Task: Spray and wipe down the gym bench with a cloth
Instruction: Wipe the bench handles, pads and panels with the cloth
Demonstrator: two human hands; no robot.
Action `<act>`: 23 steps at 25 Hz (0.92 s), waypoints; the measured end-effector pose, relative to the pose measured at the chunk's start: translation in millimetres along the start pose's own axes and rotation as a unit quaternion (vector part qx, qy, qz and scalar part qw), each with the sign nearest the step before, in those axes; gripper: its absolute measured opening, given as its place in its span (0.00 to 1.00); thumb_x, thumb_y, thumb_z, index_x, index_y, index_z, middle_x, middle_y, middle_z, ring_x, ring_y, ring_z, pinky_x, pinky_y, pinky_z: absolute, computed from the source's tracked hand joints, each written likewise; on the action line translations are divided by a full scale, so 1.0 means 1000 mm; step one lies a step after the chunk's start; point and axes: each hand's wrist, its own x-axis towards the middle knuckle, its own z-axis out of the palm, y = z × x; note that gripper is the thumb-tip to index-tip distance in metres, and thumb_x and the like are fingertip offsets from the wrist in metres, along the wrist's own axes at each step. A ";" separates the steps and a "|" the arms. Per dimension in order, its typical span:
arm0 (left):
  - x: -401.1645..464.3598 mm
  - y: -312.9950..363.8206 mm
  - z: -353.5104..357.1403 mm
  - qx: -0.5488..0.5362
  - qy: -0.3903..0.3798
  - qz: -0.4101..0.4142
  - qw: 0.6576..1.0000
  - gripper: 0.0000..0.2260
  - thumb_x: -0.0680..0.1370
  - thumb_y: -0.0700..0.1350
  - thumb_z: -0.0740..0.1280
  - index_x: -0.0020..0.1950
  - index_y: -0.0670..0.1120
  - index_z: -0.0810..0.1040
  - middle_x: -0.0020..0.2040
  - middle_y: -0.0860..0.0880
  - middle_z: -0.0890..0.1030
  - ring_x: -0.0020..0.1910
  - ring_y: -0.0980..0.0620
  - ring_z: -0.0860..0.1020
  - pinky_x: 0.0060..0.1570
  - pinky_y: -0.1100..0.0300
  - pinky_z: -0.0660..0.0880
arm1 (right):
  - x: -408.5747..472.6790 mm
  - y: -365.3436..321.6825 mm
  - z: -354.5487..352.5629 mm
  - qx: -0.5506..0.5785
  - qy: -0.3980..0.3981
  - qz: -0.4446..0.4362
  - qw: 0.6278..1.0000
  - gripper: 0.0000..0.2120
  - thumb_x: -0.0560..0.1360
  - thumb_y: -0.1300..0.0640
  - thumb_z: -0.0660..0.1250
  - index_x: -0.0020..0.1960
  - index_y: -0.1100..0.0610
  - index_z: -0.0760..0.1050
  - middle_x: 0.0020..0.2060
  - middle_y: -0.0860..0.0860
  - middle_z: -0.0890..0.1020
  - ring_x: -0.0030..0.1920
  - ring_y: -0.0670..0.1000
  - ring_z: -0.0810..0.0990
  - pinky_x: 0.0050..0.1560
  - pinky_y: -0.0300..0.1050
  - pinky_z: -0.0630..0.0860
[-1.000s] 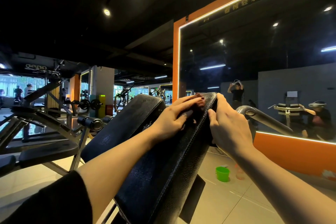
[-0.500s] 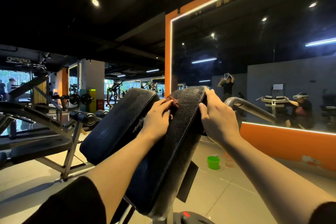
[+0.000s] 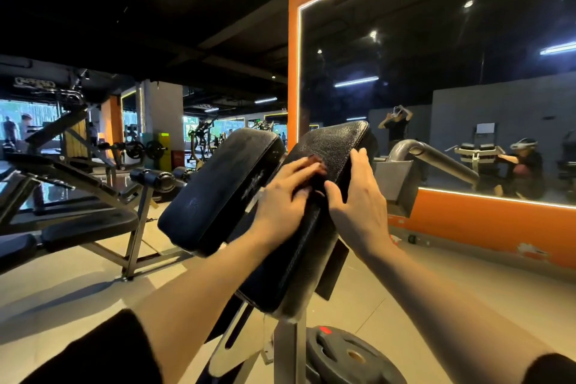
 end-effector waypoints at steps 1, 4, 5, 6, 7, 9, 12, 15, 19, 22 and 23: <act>-0.011 0.002 -0.002 -0.025 -0.036 0.043 0.998 0.23 0.79 0.34 0.61 0.71 0.53 0.69 0.70 0.57 0.69 0.70 0.62 0.65 0.70 0.68 0.59 | 0.000 0.002 0.000 0.003 0.004 -0.002 1.000 0.33 0.80 0.55 0.62 0.79 0.58 0.49 0.78 0.54 0.52 0.78 0.50 0.50 0.72 0.39 0.47; -0.005 -0.031 -0.022 -0.011 -0.045 -0.014 0.999 0.22 0.80 0.33 0.60 0.71 0.50 0.69 0.70 0.53 0.69 0.70 0.60 0.65 0.70 0.68 0.58 | 0.001 0.005 0.002 0.017 0.011 -0.008 1.000 0.32 0.80 0.56 0.62 0.78 0.58 0.50 0.78 0.53 0.52 0.78 0.50 0.50 0.71 0.38 0.46; -0.001 -0.041 -0.026 0.006 -0.011 -0.083 0.997 0.21 0.80 0.34 0.60 0.71 0.49 0.70 0.71 0.51 0.69 0.71 0.56 0.66 0.70 0.65 0.59 | 0.001 0.005 0.004 0.022 0.014 -0.008 1.000 0.32 0.80 0.56 0.62 0.78 0.58 0.50 0.78 0.53 0.52 0.78 0.50 0.49 0.71 0.38 0.46; -0.002 -0.044 -0.026 0.024 0.013 -0.130 0.991 0.20 0.80 0.35 0.60 0.71 0.49 0.70 0.71 0.50 0.69 0.71 0.52 0.66 0.70 0.61 0.59 | 0.000 0.005 0.006 0.025 0.015 -0.008 1.000 0.32 0.80 0.56 0.62 0.78 0.58 0.50 0.78 0.53 0.52 0.78 0.49 0.49 0.71 0.37 0.46; -0.008 -0.040 -0.025 0.024 0.020 -0.121 0.992 0.20 0.80 0.35 0.61 0.71 0.49 0.71 0.72 0.52 0.69 0.72 0.53 0.65 0.71 0.60 0.59 | 0.000 0.005 0.007 0.030 0.018 -0.008 0.999 0.32 0.80 0.57 0.62 0.78 0.58 0.50 0.78 0.53 0.52 0.78 0.49 0.49 0.71 0.37 0.45; -0.027 -0.026 -0.021 -0.007 -0.034 -0.008 0.999 0.22 0.79 0.36 0.62 0.71 0.52 0.69 0.70 0.57 0.68 0.70 0.63 0.63 0.72 0.63 0.58 | -0.002 0.005 0.010 0.041 0.033 -0.009 0.999 0.31 0.80 0.58 0.61 0.78 0.59 0.51 0.78 0.54 0.52 0.78 0.49 0.49 0.71 0.36 0.44; -0.037 -0.027 -0.027 -0.016 -0.074 0.039 0.996 0.22 0.79 0.36 0.61 0.71 0.52 0.67 0.70 0.58 0.68 0.70 0.67 0.62 0.70 0.71 0.55 | -0.004 0.005 0.015 0.056 0.049 -0.012 0.997 0.30 0.80 0.59 0.61 0.78 0.59 0.52 0.78 0.54 0.53 0.78 0.49 0.49 0.71 0.34 0.44; -0.018 -0.038 -0.029 -0.005 -0.001 -0.106 0.994 0.20 0.80 0.35 0.61 0.71 0.49 0.71 0.71 0.51 0.70 0.71 0.54 0.66 0.67 0.69 0.58 | -0.005 0.004 0.014 0.059 0.043 -0.005 0.997 0.30 0.81 0.59 0.60 0.78 0.59 0.51 0.78 0.53 0.53 0.78 0.48 0.49 0.70 0.33 0.44; -0.056 -0.016 -0.024 -0.065 -0.069 0.017 0.995 0.23 0.79 0.33 0.62 0.68 0.56 0.70 0.68 0.60 0.70 0.70 0.63 0.65 0.71 0.65 0.60 | -0.005 0.007 0.014 0.059 0.053 -0.011 0.997 0.30 0.80 0.59 0.60 0.78 0.59 0.52 0.78 0.53 0.53 0.78 0.48 0.50 0.71 0.34 0.44; -0.061 -0.036 -0.034 -0.054 -0.018 -0.061 0.997 0.23 0.80 0.35 0.60 0.67 0.60 0.68 0.69 0.55 0.71 0.72 0.56 0.65 0.72 0.58 0.61 | -0.006 0.004 0.014 0.060 0.051 0.003 0.997 0.29 0.81 0.57 0.60 0.78 0.58 0.52 0.78 0.53 0.54 0.77 0.48 0.50 0.72 0.37 0.46; -0.055 -0.039 -0.036 -0.043 0.014 -0.132 0.990 0.22 0.81 0.35 0.60 0.68 0.59 0.68 0.70 0.52 0.71 0.72 0.52 0.66 0.72 0.56 0.61 | -0.008 0.002 0.013 0.058 0.050 0.013 0.997 0.29 0.81 0.57 0.59 0.78 0.58 0.52 0.78 0.52 0.53 0.77 0.48 0.50 0.73 0.38 0.47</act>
